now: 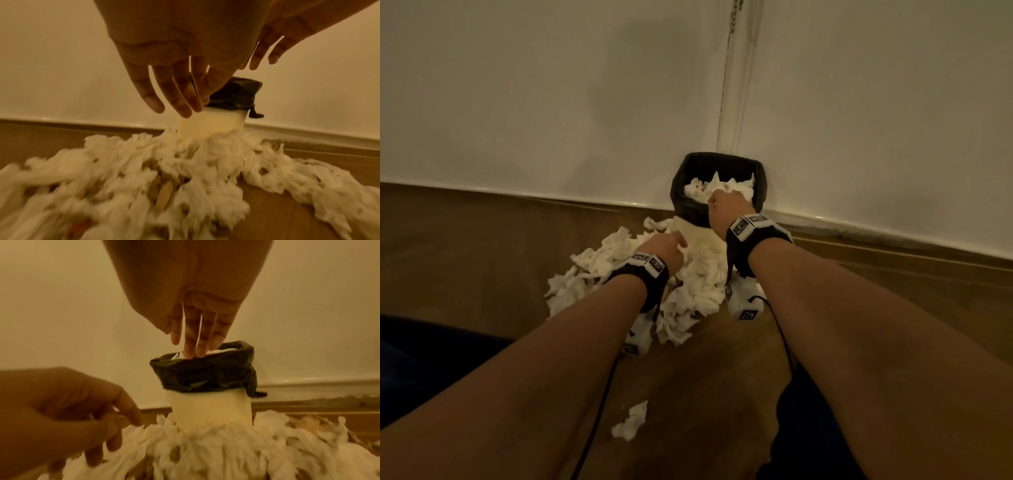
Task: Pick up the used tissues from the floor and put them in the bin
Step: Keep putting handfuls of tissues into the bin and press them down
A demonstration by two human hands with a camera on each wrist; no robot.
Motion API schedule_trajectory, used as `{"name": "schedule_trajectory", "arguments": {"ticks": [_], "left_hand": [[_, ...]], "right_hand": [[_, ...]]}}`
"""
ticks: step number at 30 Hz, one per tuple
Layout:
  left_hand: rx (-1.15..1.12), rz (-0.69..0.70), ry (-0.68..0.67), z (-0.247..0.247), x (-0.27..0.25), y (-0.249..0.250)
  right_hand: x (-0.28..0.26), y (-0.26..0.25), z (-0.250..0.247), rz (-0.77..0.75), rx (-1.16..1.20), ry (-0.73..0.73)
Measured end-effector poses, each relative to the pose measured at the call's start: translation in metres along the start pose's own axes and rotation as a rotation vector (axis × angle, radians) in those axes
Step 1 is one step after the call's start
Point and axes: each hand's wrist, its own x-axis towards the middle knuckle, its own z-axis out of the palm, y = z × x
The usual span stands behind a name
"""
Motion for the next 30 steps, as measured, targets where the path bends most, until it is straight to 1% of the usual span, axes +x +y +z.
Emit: {"name": "schedule_trajectory", "arguments": {"ticks": [5,7,11,14,18,20,23,27,30], "left_hand": [[0.025,-0.091,-0.126,0.047,-0.035,-0.039],[0.012,-0.139,-0.212,0.065,-0.047,-0.056],[0.108,-0.143,-0.402,0.094,-0.071,-0.087],[0.163,-0.174,-0.558,0.115,-0.091,-0.102],[0.123,-0.275,-0.654,0.132,-0.114,-0.118],[0.14,-0.313,-0.66,0.139,-0.124,-0.125],[0.163,-0.308,-0.619,0.152,-0.136,-0.134],[0.111,-0.284,-0.5,0.16,-0.145,-0.142],[0.032,-0.26,-0.446,0.161,-0.144,-0.148]], "right_hand": [[-0.026,-0.01,0.046,-0.01,0.107,-0.126],[-0.036,-0.013,0.07,-0.002,0.11,-0.2],[-0.051,-0.021,0.108,0.023,0.108,-0.329],[-0.054,-0.028,0.122,0.028,0.085,-0.349],[-0.055,-0.032,0.14,0.048,0.119,-0.388],[-0.055,-0.033,0.149,0.052,0.13,-0.413],[-0.058,-0.037,0.164,0.051,0.084,-0.451],[-0.065,-0.039,0.182,0.076,0.054,-0.541],[-0.067,-0.036,0.191,0.054,0.044,-0.514]]}}
